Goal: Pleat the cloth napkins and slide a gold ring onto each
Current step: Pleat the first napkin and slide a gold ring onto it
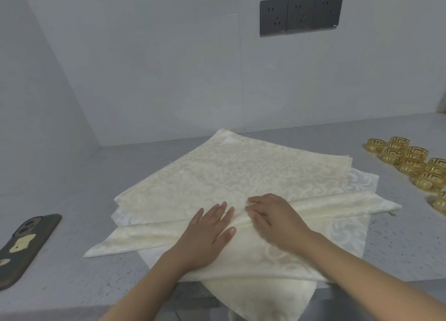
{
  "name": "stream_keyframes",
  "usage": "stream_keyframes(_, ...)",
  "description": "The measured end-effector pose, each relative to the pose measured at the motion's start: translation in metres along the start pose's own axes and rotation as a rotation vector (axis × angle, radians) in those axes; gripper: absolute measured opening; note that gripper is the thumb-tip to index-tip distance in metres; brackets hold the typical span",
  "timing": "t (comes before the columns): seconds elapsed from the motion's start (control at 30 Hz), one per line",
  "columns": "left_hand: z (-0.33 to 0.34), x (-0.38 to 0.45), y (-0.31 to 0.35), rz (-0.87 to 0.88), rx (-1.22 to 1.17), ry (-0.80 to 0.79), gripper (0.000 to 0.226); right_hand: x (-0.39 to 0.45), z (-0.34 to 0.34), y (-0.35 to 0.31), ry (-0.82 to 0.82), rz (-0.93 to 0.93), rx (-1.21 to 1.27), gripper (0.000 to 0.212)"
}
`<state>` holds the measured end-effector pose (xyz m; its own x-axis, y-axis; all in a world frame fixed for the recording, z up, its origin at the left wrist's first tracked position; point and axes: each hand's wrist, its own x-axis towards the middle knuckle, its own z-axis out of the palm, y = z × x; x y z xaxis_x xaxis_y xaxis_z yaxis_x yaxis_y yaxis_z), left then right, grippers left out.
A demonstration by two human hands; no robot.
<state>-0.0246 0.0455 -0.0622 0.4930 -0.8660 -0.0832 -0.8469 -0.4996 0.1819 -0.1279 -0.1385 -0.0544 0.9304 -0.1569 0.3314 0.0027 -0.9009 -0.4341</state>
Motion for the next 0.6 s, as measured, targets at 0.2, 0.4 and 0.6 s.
stream_keyframes(0.2,-0.015,0.000,-0.012,-0.166,-0.641,0.127,0.037,0.022,0.008,-0.025,-0.108,0.287,0.437,0.016)
stream_keyframes(0.4,-0.023,0.000,-0.028,-0.301,-0.268,0.209,0.017,0.026,0.015,-0.024,-0.142,0.308,0.358,0.013)
stream_keyframes(0.6,-0.049,0.014,-0.030,-0.350,-0.156,0.048,0.026,0.029,0.021,-0.031,-0.093,0.333,0.326,0.009)
